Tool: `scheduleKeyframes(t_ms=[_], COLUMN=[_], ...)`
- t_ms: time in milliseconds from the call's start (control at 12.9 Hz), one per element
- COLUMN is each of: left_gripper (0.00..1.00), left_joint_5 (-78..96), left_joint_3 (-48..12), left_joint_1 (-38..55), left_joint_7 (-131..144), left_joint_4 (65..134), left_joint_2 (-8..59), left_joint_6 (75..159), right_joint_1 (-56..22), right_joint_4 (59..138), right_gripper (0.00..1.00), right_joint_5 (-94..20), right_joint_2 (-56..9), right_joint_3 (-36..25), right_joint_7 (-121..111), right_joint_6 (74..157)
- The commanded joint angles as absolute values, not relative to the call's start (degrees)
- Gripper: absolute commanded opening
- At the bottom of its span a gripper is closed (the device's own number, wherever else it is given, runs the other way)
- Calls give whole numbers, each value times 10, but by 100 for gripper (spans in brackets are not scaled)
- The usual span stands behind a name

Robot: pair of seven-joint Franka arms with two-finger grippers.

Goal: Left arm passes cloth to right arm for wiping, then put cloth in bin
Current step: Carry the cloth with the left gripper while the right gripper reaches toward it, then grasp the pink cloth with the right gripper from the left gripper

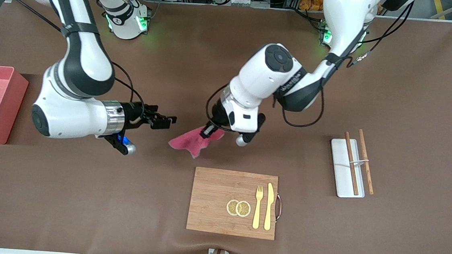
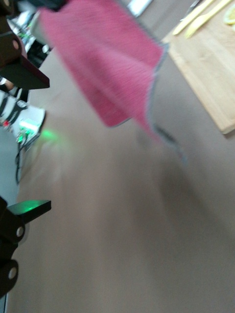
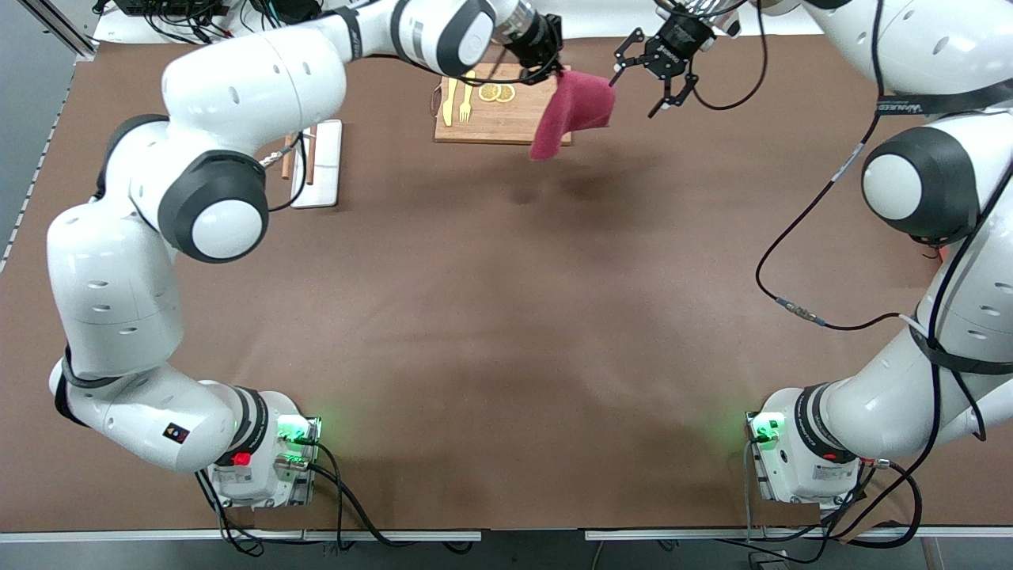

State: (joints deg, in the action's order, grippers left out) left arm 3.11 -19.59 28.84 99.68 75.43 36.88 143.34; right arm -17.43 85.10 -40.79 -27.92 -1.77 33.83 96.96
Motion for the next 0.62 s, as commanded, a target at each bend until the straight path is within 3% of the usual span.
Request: scheduleKeyframes(t_ms=[0,544], left_gripper=[0,0], left_joint_5=[45,86], left_joint_3=[-194,-196], left_joint_1=[310,317], left_joint_7=[1061,1075], left_joint_4=[732,730], left_joint_2=[386,385], left_joint_6=[1472,1475], right_joint_1=[-195,-158], right_joint_4=[839,818], right_gripper=[100,100], right_joint_5=[-420,-490], right_joint_2=[-323,-324], right_joint_3=[-20,-22], right_joint_7=[400,403], right_joint_6=[1060,1113])
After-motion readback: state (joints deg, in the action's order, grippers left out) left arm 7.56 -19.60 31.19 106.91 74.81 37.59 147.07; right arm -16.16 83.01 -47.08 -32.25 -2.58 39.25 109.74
